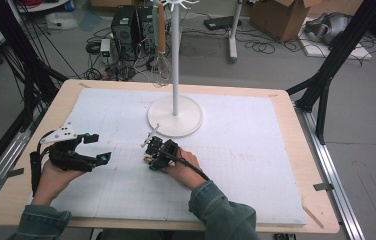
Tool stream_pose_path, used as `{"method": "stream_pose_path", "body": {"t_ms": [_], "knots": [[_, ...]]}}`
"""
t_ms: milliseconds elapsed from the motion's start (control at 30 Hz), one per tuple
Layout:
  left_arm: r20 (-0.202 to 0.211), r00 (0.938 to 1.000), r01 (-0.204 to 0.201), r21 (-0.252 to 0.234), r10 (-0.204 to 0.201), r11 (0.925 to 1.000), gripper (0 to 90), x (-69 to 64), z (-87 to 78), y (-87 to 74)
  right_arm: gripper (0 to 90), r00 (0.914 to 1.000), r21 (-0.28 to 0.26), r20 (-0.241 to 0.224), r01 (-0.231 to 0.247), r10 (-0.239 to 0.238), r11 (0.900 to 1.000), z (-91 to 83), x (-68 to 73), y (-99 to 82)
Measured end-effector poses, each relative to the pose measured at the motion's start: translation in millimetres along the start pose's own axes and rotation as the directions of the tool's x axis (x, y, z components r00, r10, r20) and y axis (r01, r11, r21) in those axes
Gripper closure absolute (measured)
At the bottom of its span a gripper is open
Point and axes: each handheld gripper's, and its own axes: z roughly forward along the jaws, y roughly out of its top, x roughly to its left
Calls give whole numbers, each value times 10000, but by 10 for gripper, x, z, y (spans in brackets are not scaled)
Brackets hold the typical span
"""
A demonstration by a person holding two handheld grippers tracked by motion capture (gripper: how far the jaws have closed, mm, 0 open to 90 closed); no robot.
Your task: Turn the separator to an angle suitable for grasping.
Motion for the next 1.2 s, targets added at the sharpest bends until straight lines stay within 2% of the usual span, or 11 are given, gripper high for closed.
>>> {"method": "stream_pose_path", "body": {"t_ms": [567,733,833,900,1067,1200], "knots": [[-1,10000,11,17,-11,10000,125,2,3,-2,687,9998,-221,-164,72,-76,9997,-26,8,-5],[-4,10000,-7,-30,7,10000,125,1,-5,4,647,9988,-195,-488,36,-45,9998,-20,-8,-31],[-8,10000,-4,-13,4,10000,125,4,-3,2,599,9982,-46,-577,145,-148,9999,-73,0,-110],[24,10000,-4,12,3,10000,124,-2,7,1,587,9987,69,-517,-13,16,10000,-147,-10,-218],[50,10000,-50,69,49,10000,125,-10,24,3,603,9992,251,-381,-138,147,9996,-304,-65,-494],[52,10000,-47,107,46,9999,125,-15,36,0,626,9991,229,-418,-10,20,9997,-347,-42,-599]]}}
